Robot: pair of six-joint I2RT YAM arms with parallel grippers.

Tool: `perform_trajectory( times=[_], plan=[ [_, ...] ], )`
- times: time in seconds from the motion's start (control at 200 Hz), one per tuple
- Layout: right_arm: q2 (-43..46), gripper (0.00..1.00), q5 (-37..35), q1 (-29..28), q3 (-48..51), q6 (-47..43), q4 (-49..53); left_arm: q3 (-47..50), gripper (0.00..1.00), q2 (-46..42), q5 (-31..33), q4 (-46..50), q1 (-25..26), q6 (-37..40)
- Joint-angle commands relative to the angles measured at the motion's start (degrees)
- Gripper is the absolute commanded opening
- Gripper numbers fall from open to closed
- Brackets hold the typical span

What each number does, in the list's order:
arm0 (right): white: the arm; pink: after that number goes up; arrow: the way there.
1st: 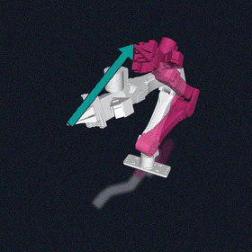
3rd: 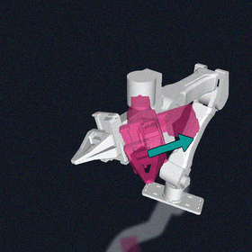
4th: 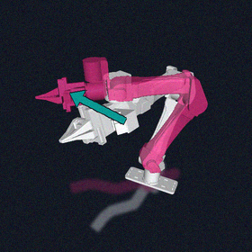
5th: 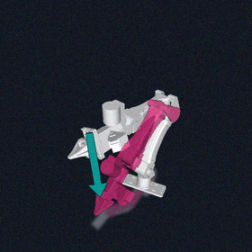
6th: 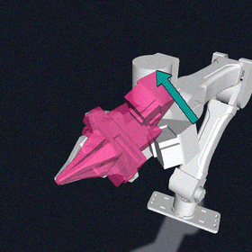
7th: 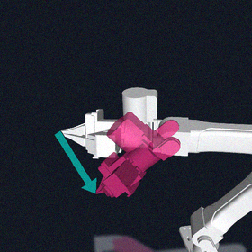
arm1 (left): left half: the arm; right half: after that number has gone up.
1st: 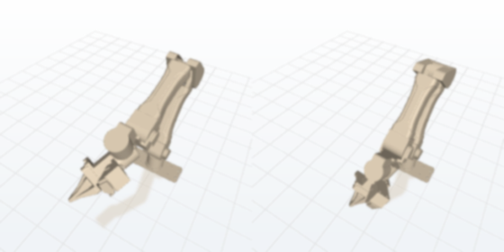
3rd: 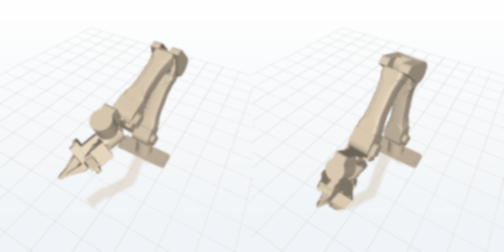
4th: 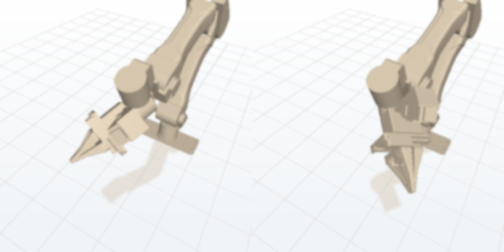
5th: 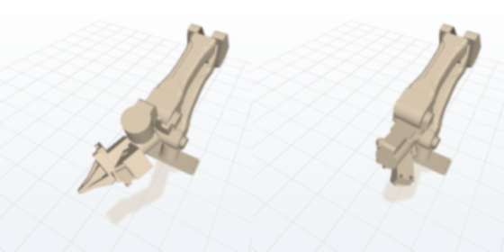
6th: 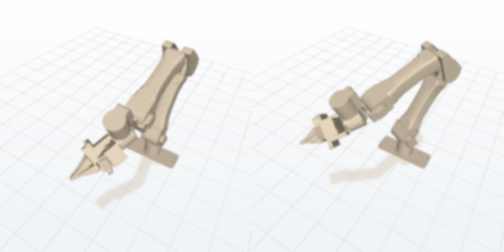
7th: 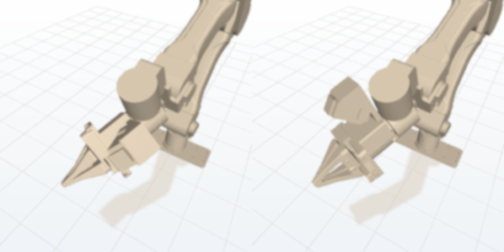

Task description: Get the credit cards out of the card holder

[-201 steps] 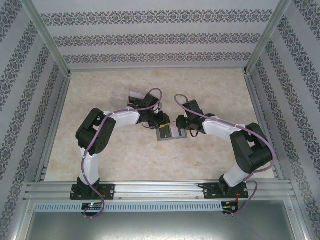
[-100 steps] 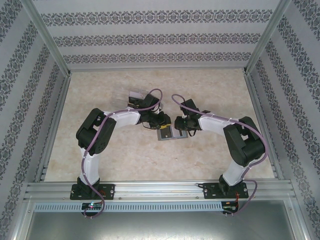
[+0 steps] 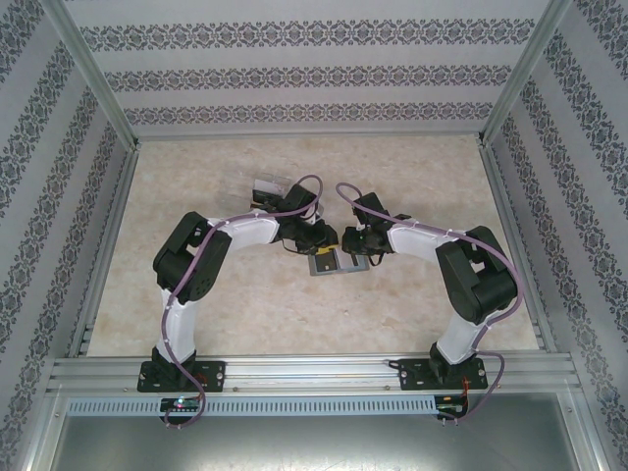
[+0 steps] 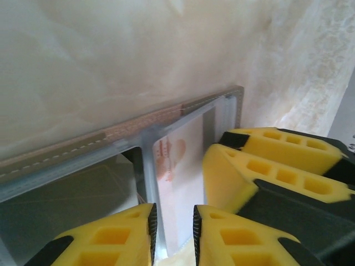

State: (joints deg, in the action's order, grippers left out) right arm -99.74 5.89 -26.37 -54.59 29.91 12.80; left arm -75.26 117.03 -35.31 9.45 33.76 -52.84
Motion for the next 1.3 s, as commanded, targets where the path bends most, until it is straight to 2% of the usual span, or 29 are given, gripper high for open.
perform_trajectory(
  times=[0.0,0.535,0.929,1.294],
  plan=[
    [-1.59,0.29,-0.10,0.27,-0.61,0.85,2.57,-1.72,0.26,1.57,0.68,2.93,0.78,-0.77],
    [-2.12,0.27,1.92,0.70,-0.65,1.01,2.23,-4.89,0.23,4.51,-1.32,3.38,0.76,1.42],
    [-2.30,0.27,1.36,0.93,-0.61,1.16,2.58,-4.06,0.24,2.14,3.98,7.33,0.69,2.89],
    [-3.00,0.27,2.01,1.06,-0.81,1.26,2.49,-3.24,0.24,0.08,3.36,5.94,0.60,3.07]
  ],
)
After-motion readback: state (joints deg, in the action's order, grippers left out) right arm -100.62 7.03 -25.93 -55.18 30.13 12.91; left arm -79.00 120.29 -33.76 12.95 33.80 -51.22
